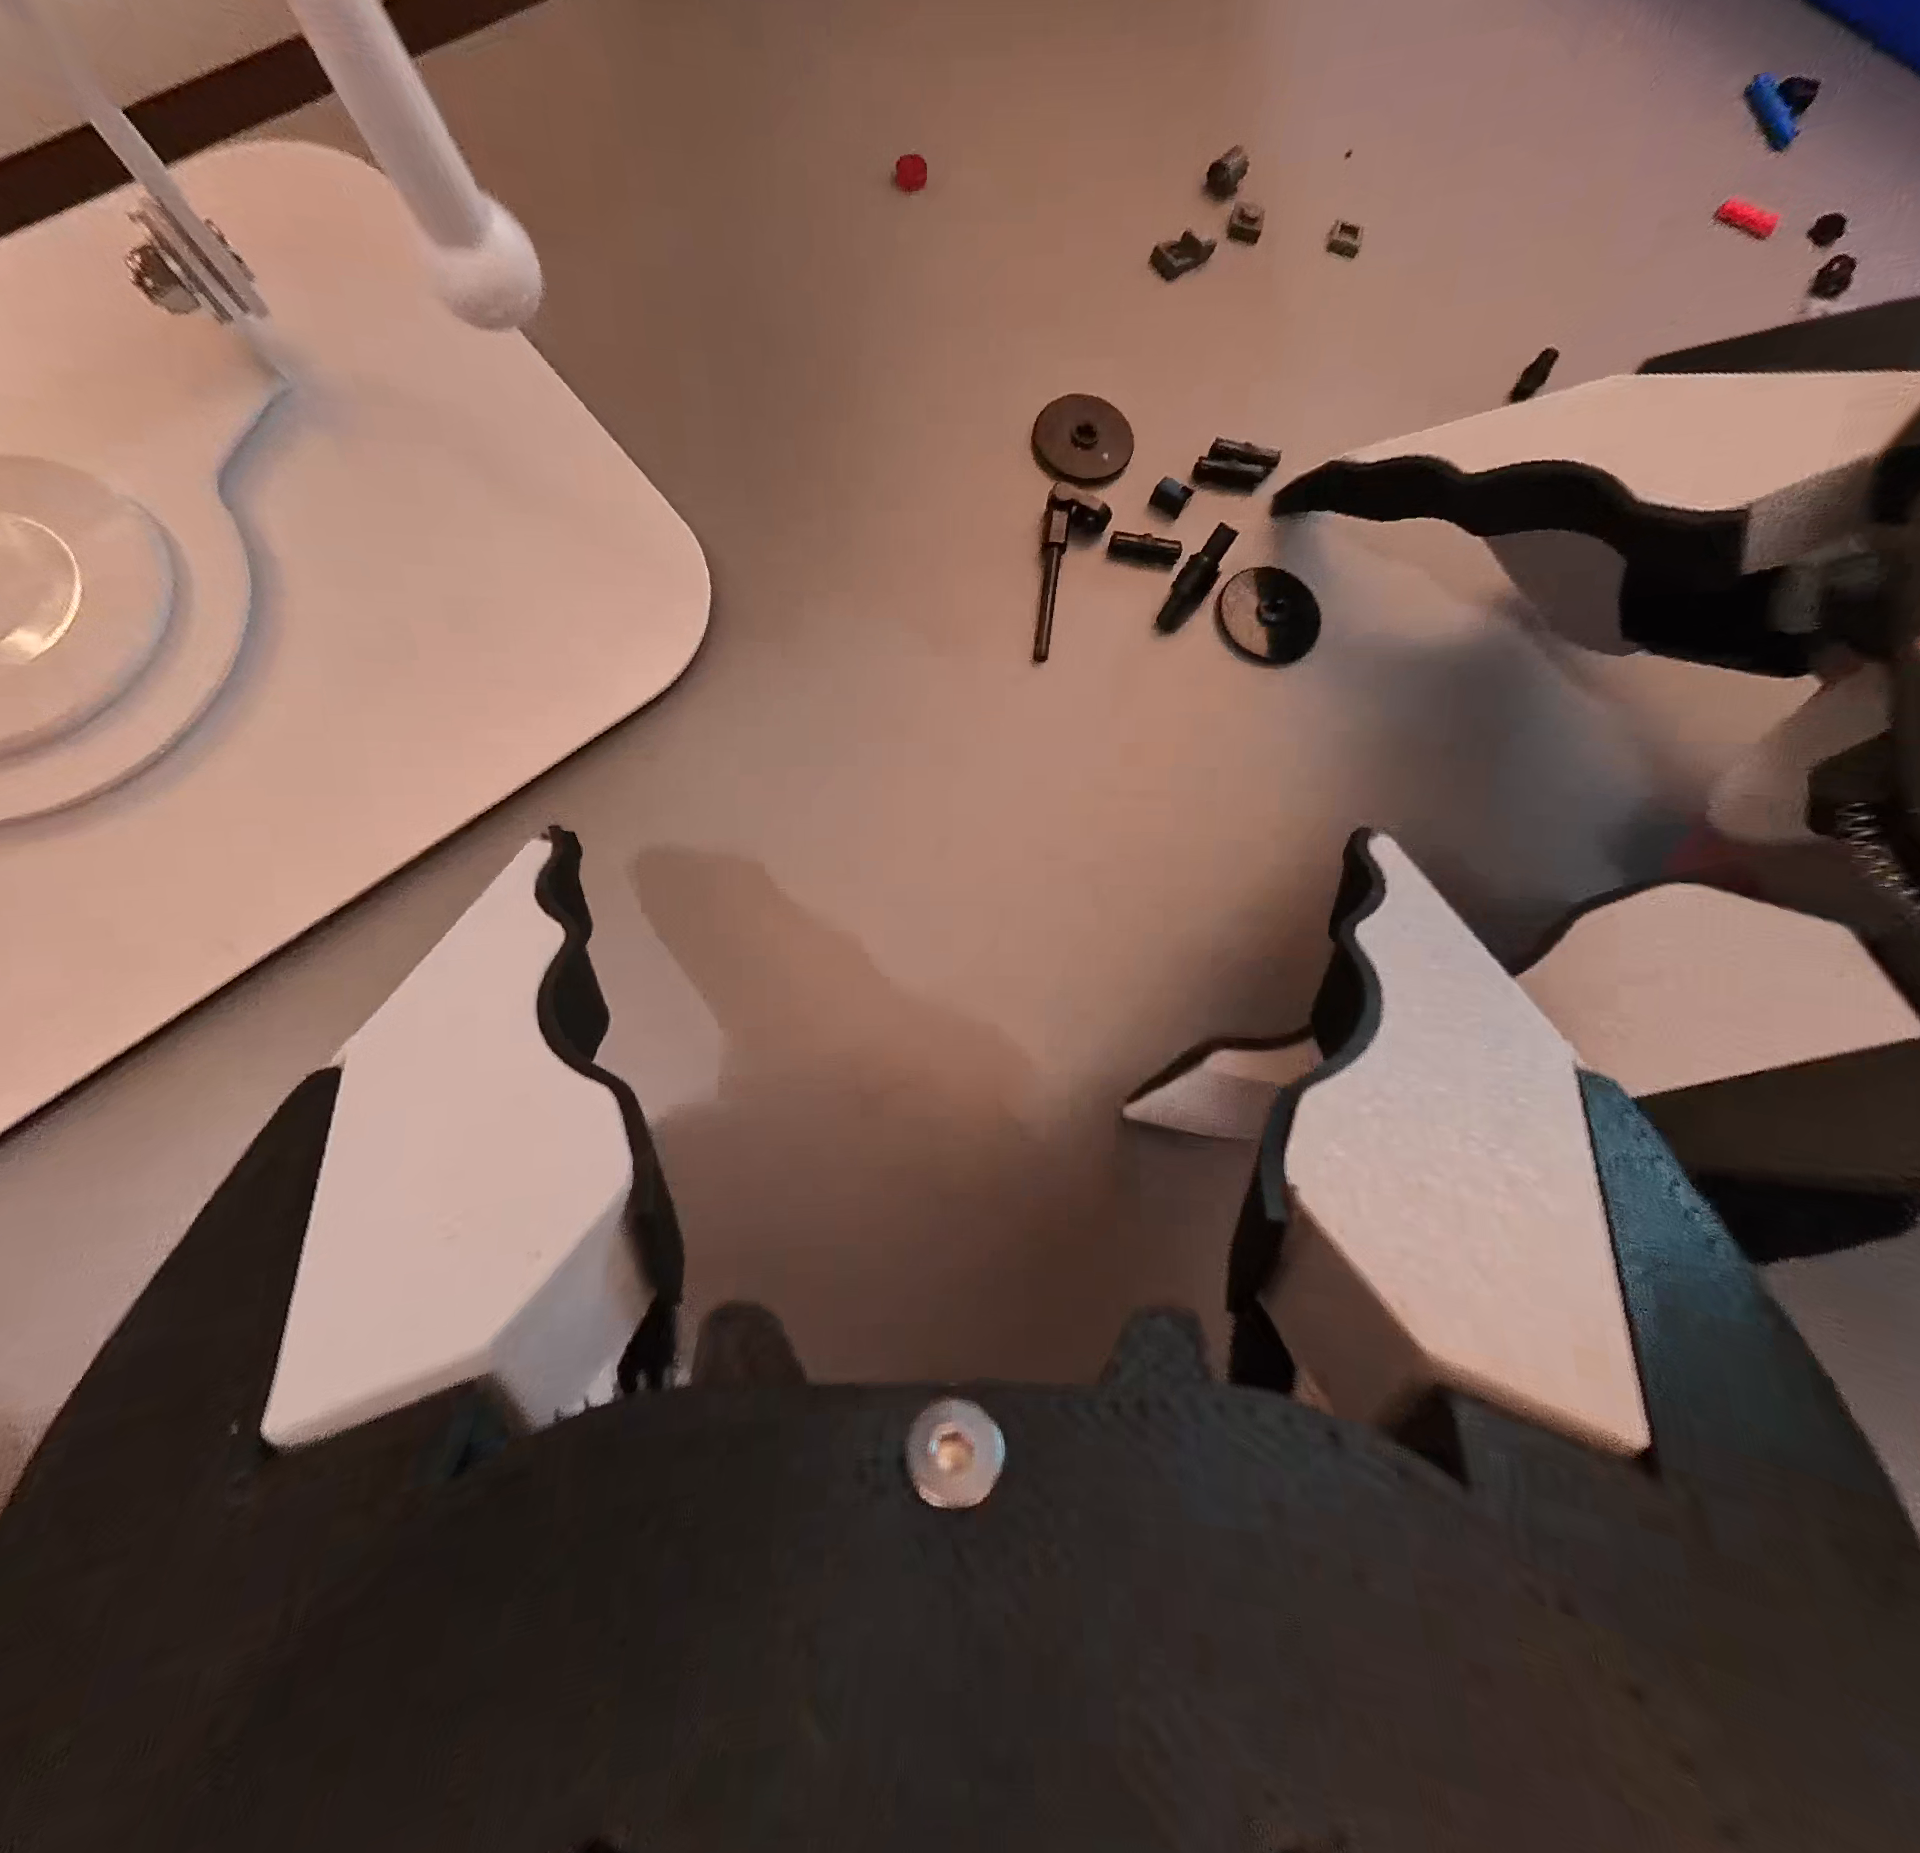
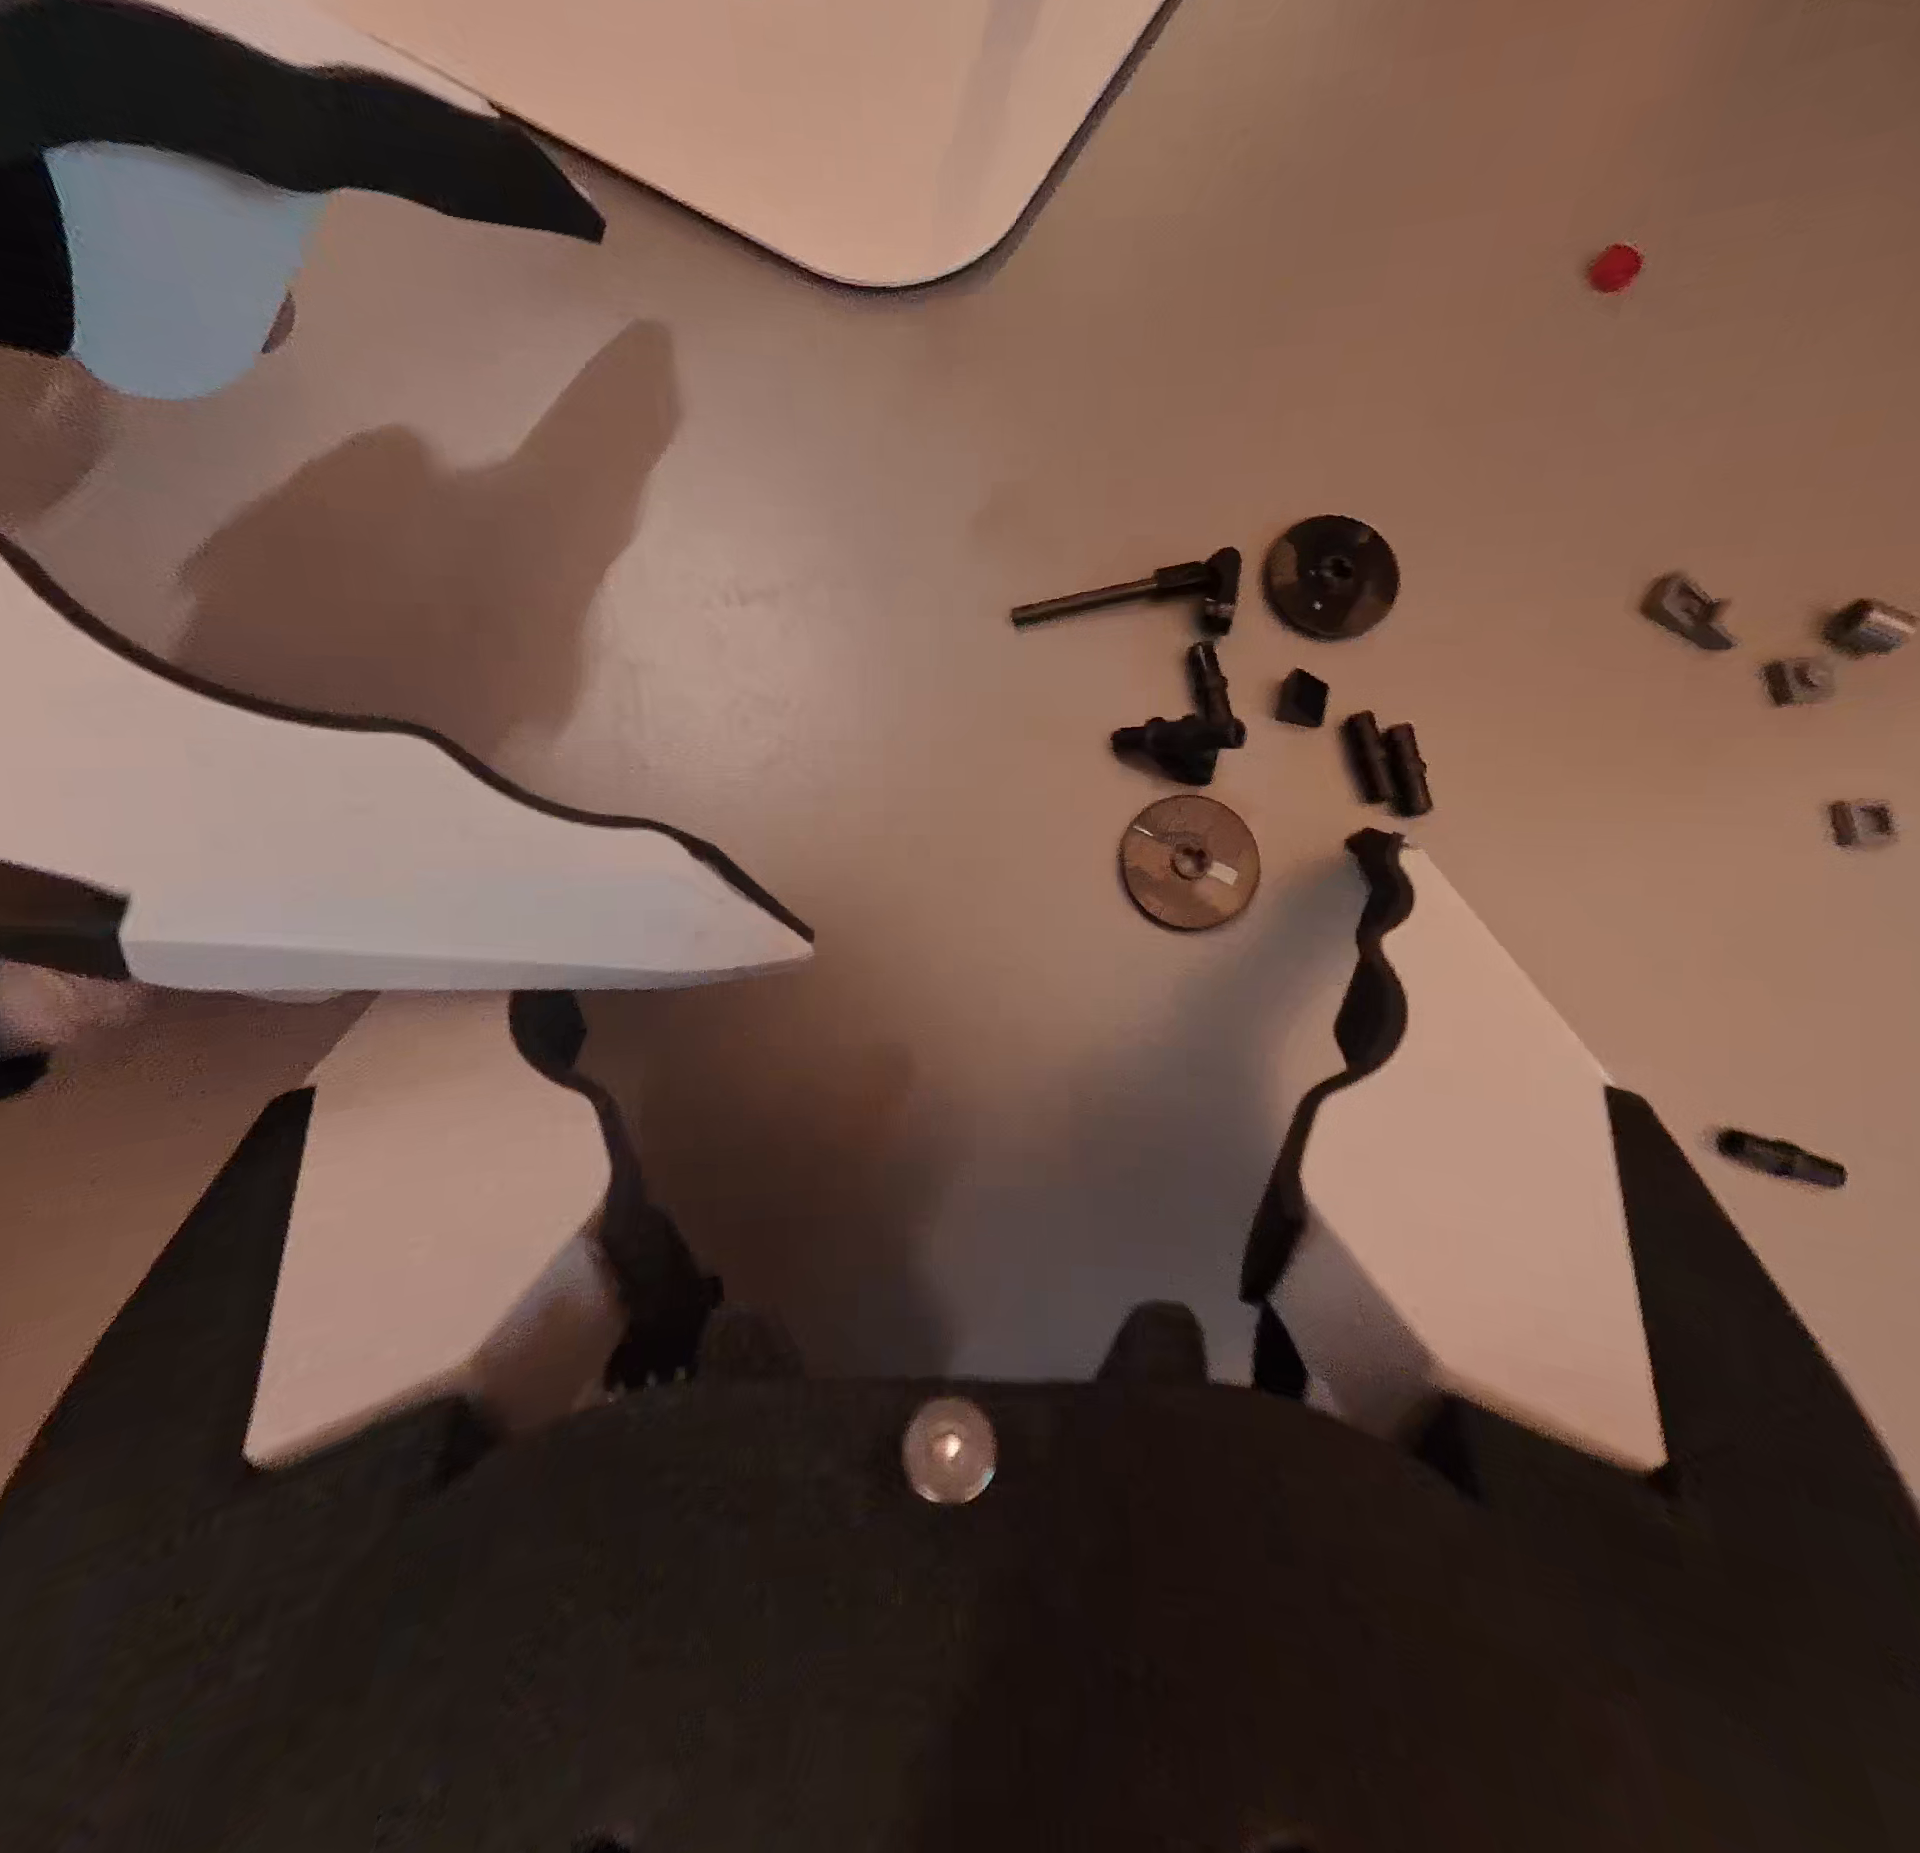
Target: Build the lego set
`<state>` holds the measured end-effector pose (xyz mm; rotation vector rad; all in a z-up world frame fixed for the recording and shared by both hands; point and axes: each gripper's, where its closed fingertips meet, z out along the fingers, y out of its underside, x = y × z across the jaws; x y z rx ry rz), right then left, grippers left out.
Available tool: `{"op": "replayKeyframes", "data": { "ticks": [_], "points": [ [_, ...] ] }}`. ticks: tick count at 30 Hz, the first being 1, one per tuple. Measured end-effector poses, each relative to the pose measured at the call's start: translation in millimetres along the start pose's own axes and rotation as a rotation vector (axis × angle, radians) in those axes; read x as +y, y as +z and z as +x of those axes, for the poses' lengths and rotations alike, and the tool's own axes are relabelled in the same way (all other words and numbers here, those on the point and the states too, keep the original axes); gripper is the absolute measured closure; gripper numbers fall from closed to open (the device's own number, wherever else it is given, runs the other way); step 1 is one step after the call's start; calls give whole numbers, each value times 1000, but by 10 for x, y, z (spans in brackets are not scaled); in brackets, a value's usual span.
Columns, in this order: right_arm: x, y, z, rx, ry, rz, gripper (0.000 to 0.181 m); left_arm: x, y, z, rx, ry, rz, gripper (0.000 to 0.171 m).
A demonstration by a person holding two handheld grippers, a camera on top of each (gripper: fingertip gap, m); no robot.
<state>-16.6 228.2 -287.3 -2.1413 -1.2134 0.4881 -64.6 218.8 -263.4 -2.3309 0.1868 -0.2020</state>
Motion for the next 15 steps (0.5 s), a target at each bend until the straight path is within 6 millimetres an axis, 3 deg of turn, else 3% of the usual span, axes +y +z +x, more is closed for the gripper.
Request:
{"op": "replayKeyframes", "data": {
  "ticks": [4, 9, 15],
  "points": [
    [23, -32, 24, 30, 35, 11, 35, 34, 36, 2, 18, -26, -13, 37],
    [13, -70, 42, 69, 75, 40, 54, 53, 83, 22, 44, -55, -8, 36],
    [13, -49, 73, 86, 93, 30, 45, 48, 71, -21, 31, -81, 20, 36]
  ]
}}
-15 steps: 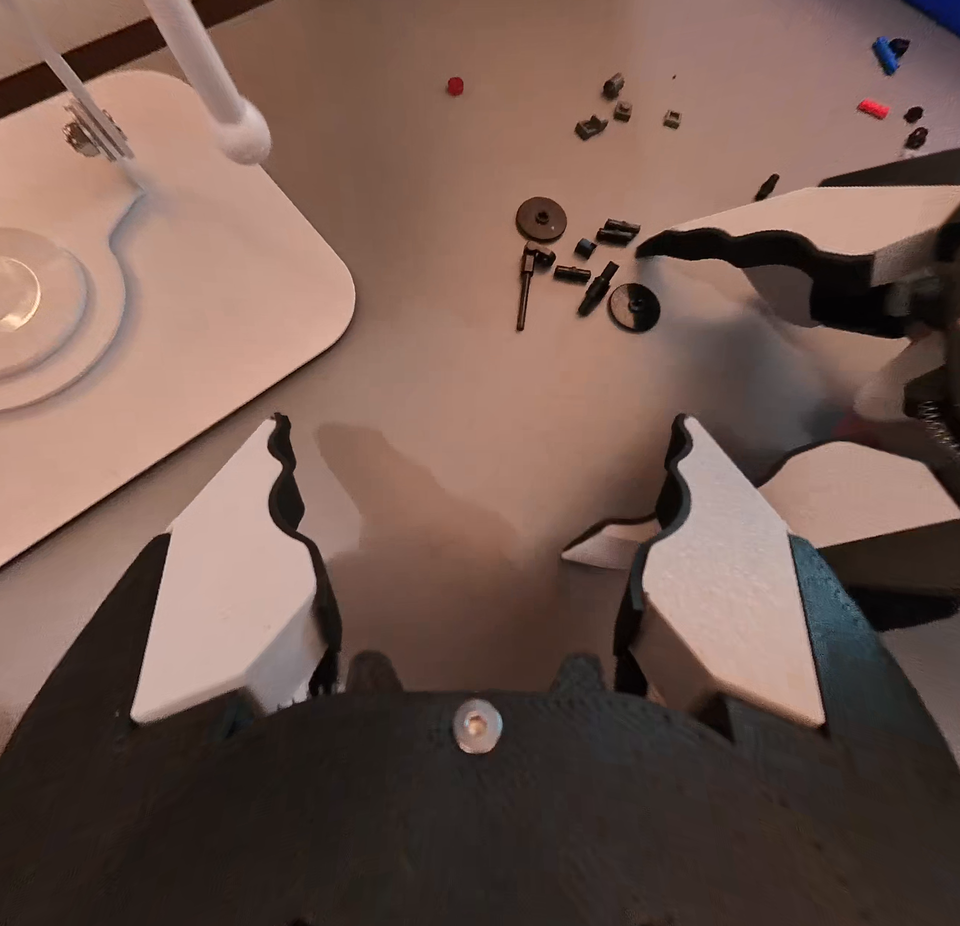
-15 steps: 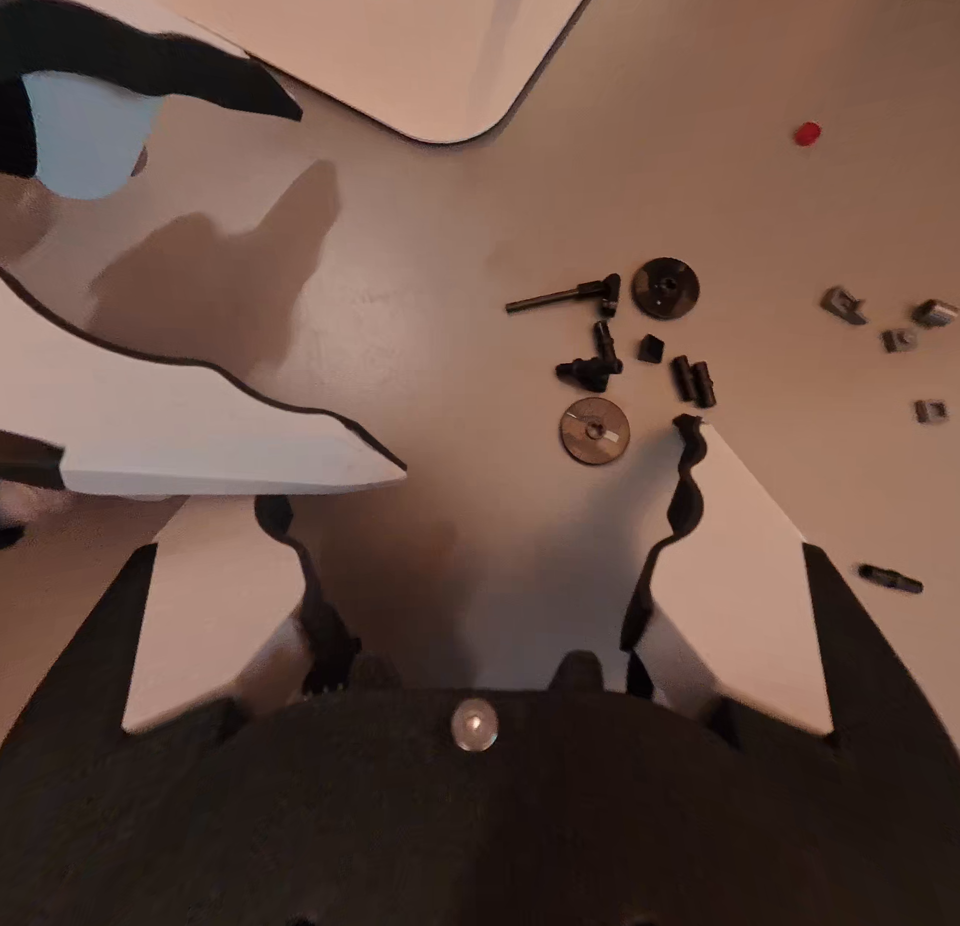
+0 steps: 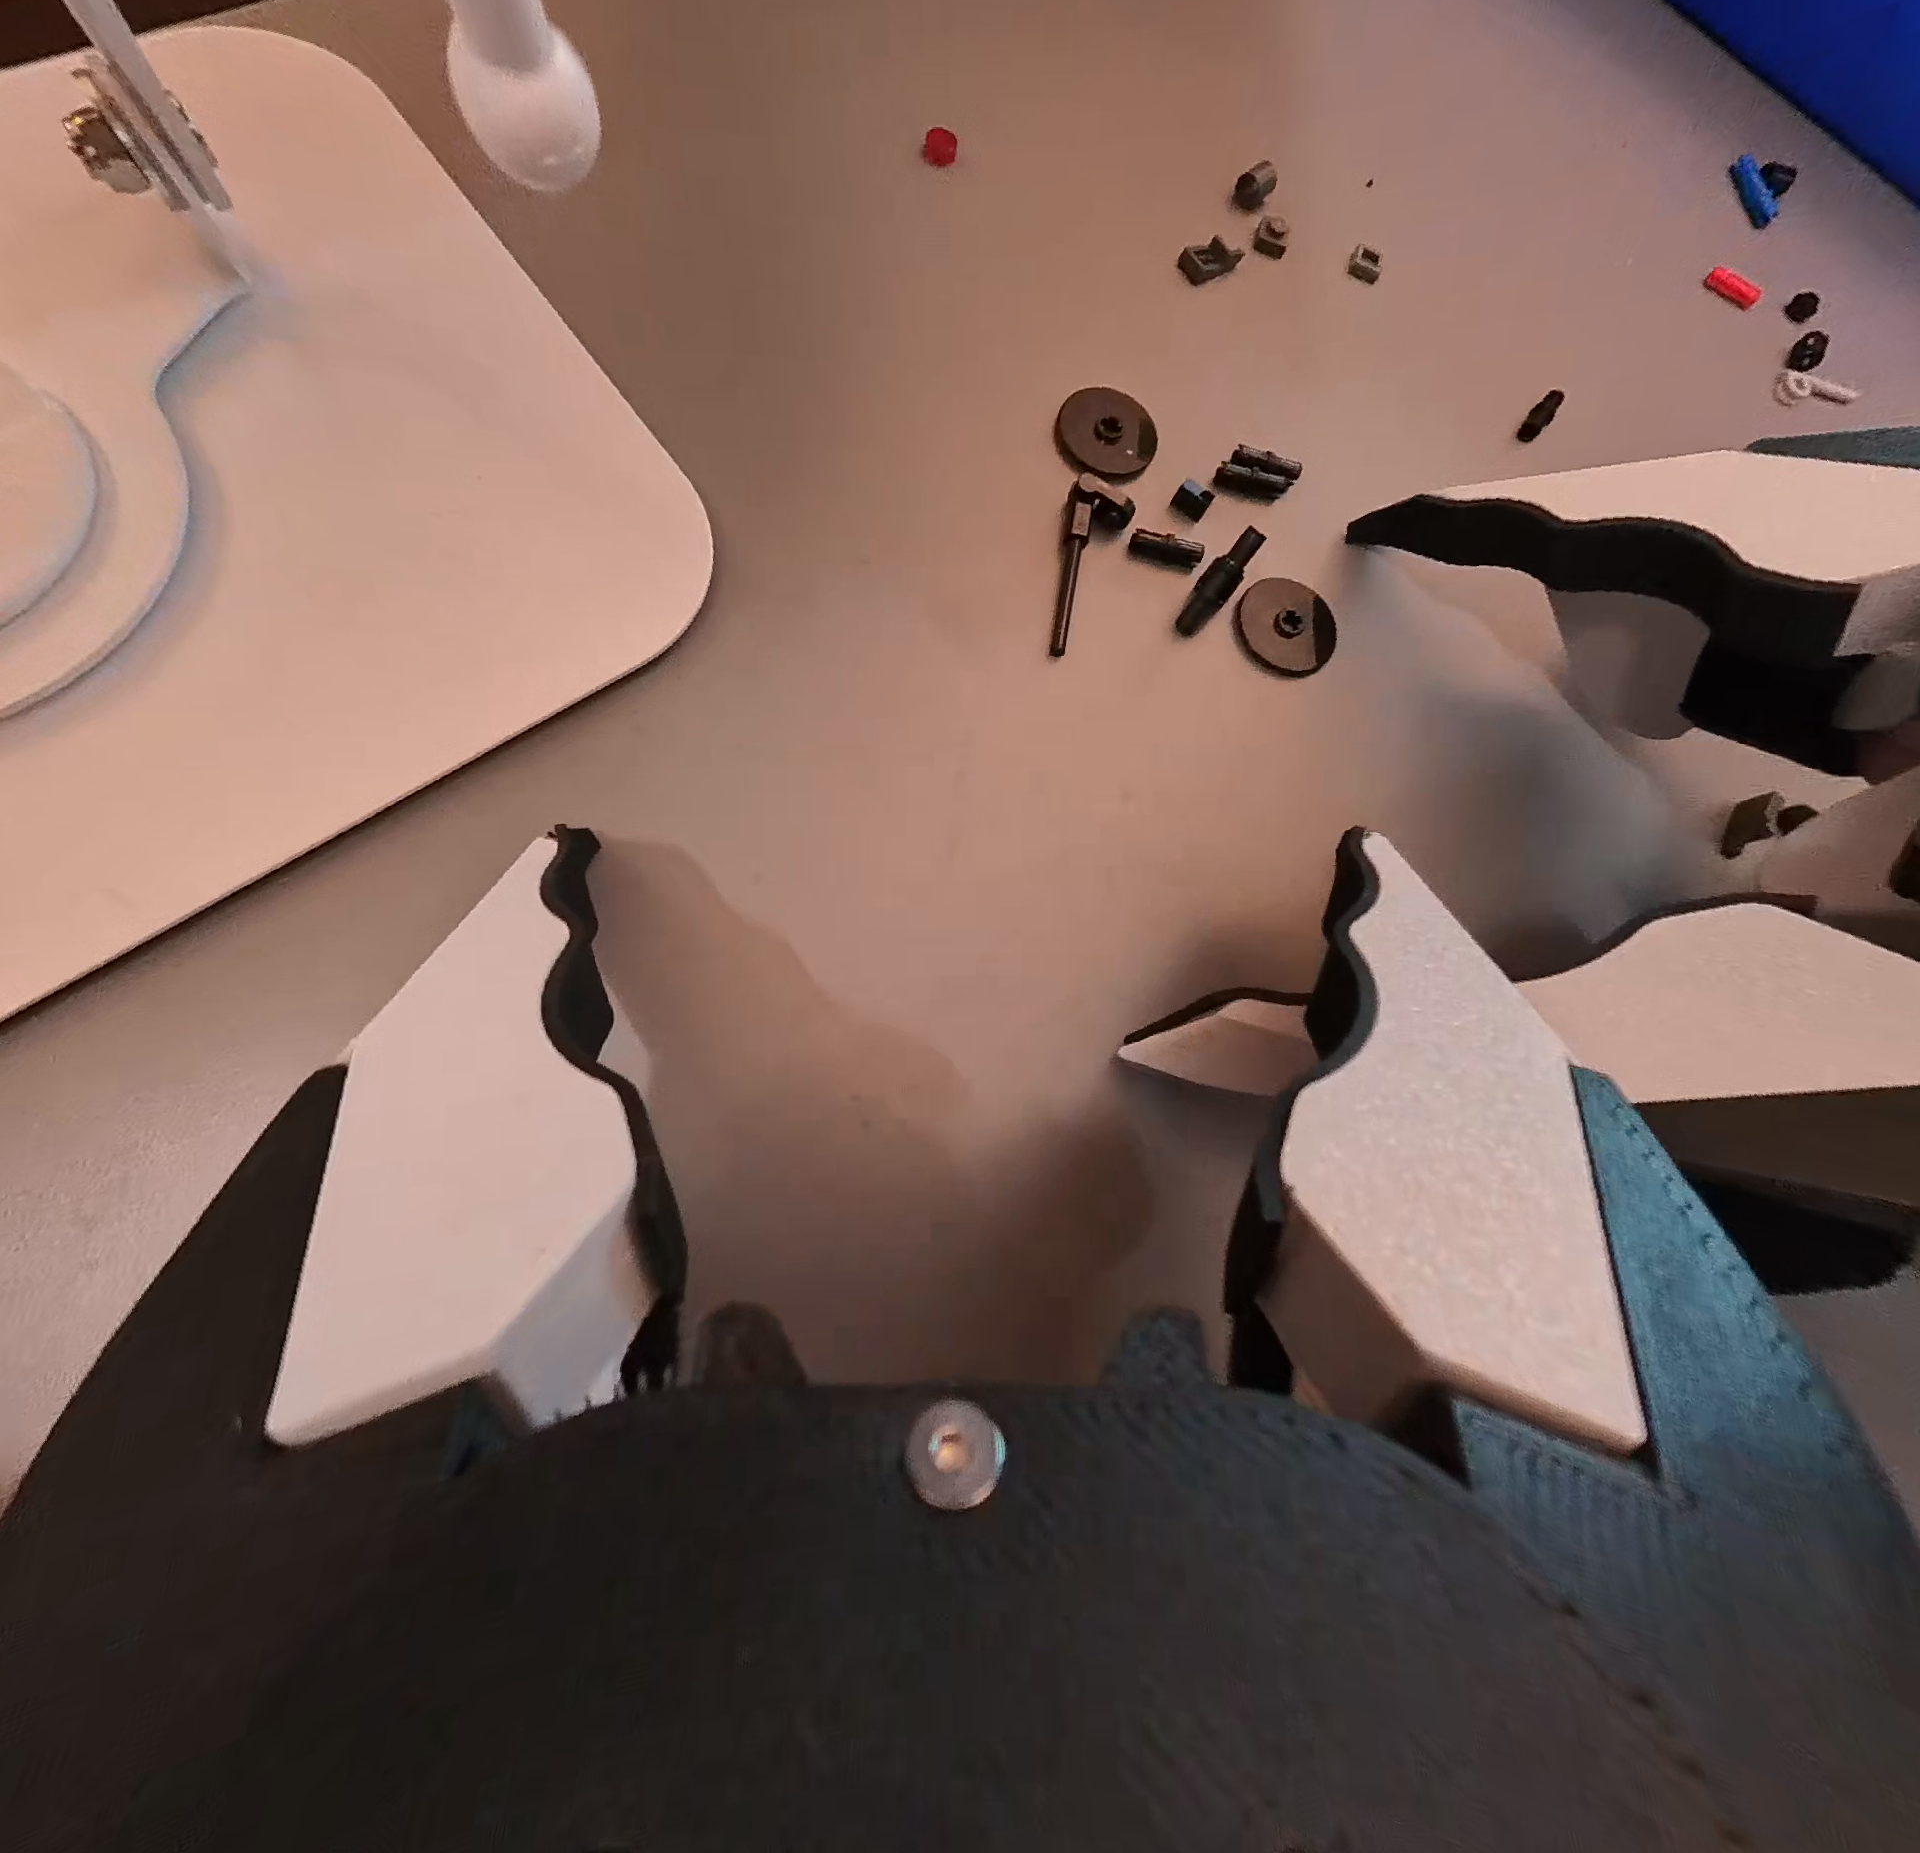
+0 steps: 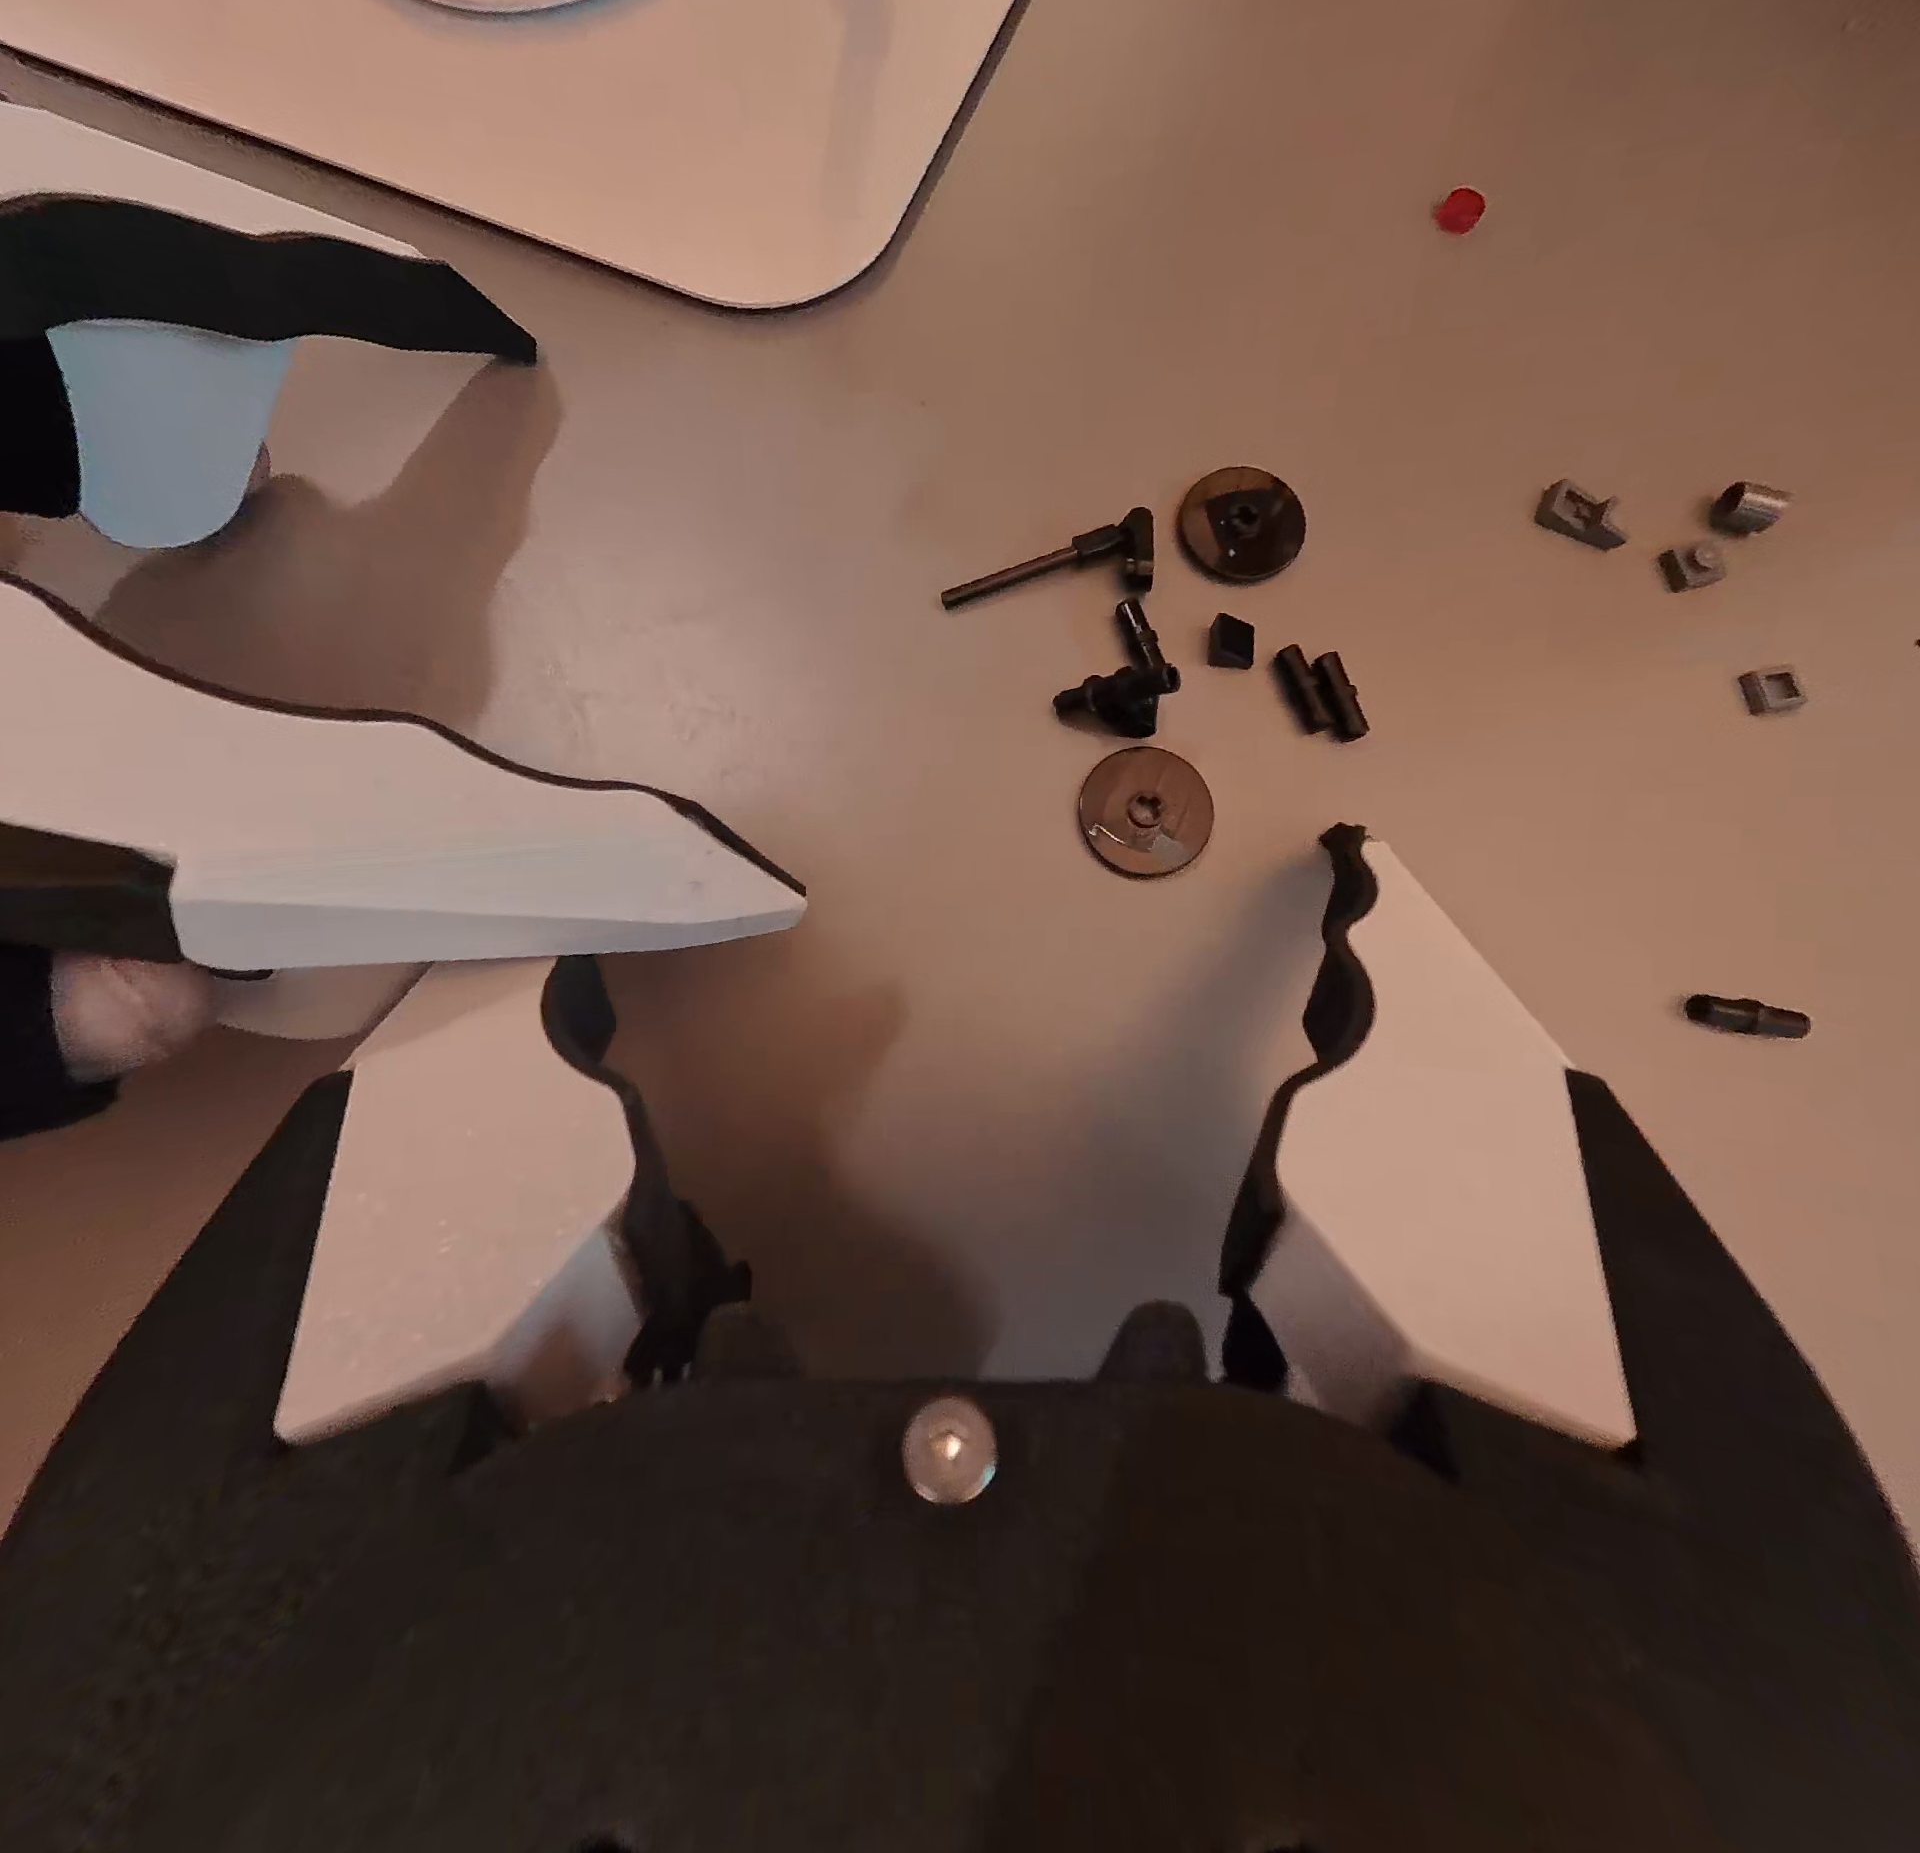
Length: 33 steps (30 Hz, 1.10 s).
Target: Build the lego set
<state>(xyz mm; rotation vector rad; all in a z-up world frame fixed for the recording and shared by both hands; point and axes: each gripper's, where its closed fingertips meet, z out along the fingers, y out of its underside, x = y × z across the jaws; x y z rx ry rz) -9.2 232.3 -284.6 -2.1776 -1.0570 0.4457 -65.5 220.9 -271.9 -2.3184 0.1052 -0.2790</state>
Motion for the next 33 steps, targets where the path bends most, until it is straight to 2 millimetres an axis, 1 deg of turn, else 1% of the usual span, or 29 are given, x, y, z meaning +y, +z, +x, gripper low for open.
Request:
{"op": "replayKeyframes", "data": {
  "ticks": [2, 4, 6, 9, 10, 12, 15, 17, 19, 21, 22, 26, 33],
  "points": [
    [3, 3, 8, 1, 2, -3, 43, 3, 0, -27, -16, -8, 4, 31],
    [9, 6, 33, 7, 7, -9, 41, 2, 0, -31, -18, -9, 5, 30],
    [33, 6, 84, 29, 33, -35, 33, -4, 6, -47, -33, -20, 8, 30],
    [38, -17, 60, 33, 24, -15, 34, 2, 12, -75, -62, -24, 3, 31],
    [32, -28, 53, 40, 14, -1, 36, 7, 15, -89, -77, -21, -2, 33],
    [36, -42, 77, 69, 17, 4, 32, 13, 22, -124, -111, -17, -10, 38],
    [56, -51, 60, 64, 25, -1, 31, 17, 27, -161, -146, -14, -17, 44],
    [70, -57, 20, 37, 32, -4, 38, 27, 33, -171, -162, -4, -26, 46],
    [79, -61, 32, 43, 36, -7, 39, 30, 37, -169, -165, 1, -30, 45],
    [121, -69, 89, 65, 65, -22, 27, 34, 42, -164, -166, 7, -34, 44],
    [129, -70, 108, 69, 76, -25, 26, 40, 47, -158, -168, 14, -39, 42],
    [138, -80, 127, 70, 76, -25, 26, 51, 71, -158, -178, 35, -58, 38],
    [136, -81, 125, 70, 76, -25, 26, 26, 51, -166, -159, 3, -34, 38]
  ]
}}
